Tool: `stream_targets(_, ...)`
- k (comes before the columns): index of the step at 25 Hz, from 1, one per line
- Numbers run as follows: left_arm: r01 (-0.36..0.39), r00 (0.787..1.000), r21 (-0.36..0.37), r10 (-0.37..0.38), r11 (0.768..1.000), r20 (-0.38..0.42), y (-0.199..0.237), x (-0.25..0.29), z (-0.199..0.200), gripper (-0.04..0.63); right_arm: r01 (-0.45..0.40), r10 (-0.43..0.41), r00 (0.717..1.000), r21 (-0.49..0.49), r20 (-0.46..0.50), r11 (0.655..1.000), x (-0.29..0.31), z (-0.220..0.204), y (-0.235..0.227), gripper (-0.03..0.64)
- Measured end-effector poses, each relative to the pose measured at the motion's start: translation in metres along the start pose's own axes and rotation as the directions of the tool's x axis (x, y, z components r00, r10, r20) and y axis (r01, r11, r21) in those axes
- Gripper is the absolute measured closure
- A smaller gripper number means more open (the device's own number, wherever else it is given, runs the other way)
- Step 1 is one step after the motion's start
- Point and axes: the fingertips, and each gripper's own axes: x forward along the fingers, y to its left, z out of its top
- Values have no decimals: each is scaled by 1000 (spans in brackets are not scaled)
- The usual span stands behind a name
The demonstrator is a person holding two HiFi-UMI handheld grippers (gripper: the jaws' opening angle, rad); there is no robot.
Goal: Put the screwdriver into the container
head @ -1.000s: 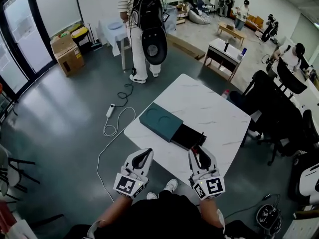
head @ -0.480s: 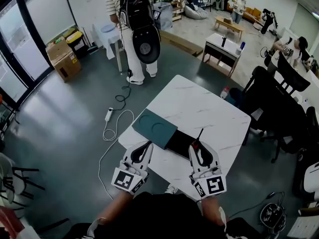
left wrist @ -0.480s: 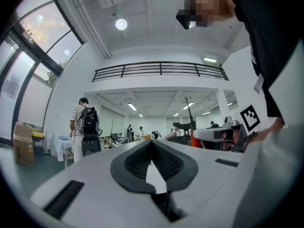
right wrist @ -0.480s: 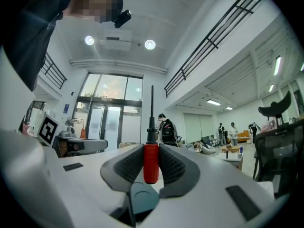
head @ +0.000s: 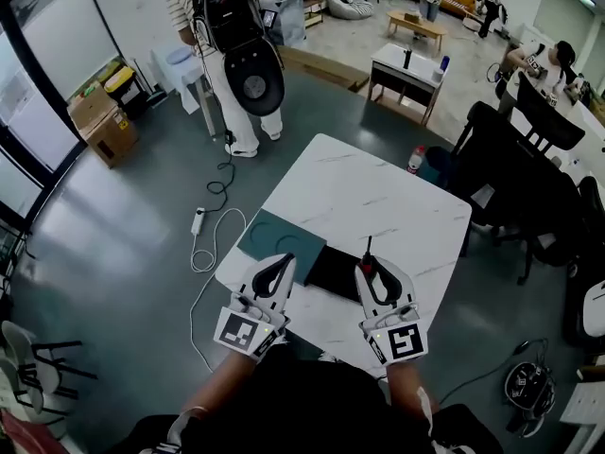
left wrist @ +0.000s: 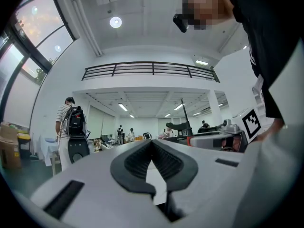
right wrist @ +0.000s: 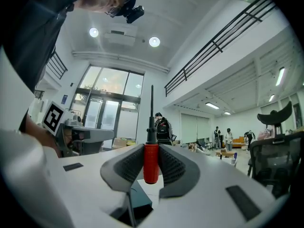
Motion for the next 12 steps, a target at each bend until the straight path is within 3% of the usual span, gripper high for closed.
stream_targets(6, 36, 998, -33, -37, 999, -41, 15, 18, -24, 590, 46, -43, 993, 27, -113, 999, 23, -41, -17, 509)
stream_targets(12, 39, 996, -46, -43, 998, -84, 35, 17, -40, 590, 38, -61, 961, -92, -270, 995, 33, -92, -20, 509)
